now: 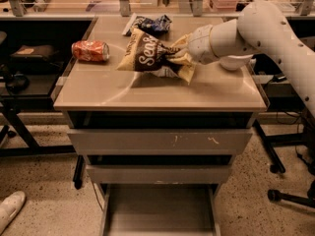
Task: Pick brown chip bag from bottom drawer and place on counter
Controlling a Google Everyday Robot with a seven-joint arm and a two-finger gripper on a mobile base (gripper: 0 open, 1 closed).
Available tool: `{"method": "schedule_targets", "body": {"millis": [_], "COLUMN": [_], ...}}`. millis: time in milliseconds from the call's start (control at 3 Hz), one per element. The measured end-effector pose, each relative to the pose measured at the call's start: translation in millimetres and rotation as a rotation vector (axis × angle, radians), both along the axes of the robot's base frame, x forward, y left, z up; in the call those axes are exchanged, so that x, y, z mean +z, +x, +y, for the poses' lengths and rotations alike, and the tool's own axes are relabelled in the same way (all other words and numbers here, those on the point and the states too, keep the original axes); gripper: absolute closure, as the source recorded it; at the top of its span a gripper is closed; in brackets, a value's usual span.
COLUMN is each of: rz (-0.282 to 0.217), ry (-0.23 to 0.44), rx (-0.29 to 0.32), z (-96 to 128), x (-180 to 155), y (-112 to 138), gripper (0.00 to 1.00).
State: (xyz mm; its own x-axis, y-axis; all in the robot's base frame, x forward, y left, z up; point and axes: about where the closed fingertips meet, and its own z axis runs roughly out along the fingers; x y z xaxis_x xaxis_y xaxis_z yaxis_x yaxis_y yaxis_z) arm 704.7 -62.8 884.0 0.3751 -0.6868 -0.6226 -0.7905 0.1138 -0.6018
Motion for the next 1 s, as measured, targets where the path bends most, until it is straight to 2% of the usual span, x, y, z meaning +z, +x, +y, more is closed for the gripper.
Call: {"method": "schedule_targets", "body": {"millis": [667,1000], "rz": [0.0,0.0], "ry": [0.0,0.0], "rx": [0.0,0.0], "z": [0.0,0.1], "x": [0.0,-0.1], "y": [0.0,0.0], "gripper": [0.13,0.0]}}
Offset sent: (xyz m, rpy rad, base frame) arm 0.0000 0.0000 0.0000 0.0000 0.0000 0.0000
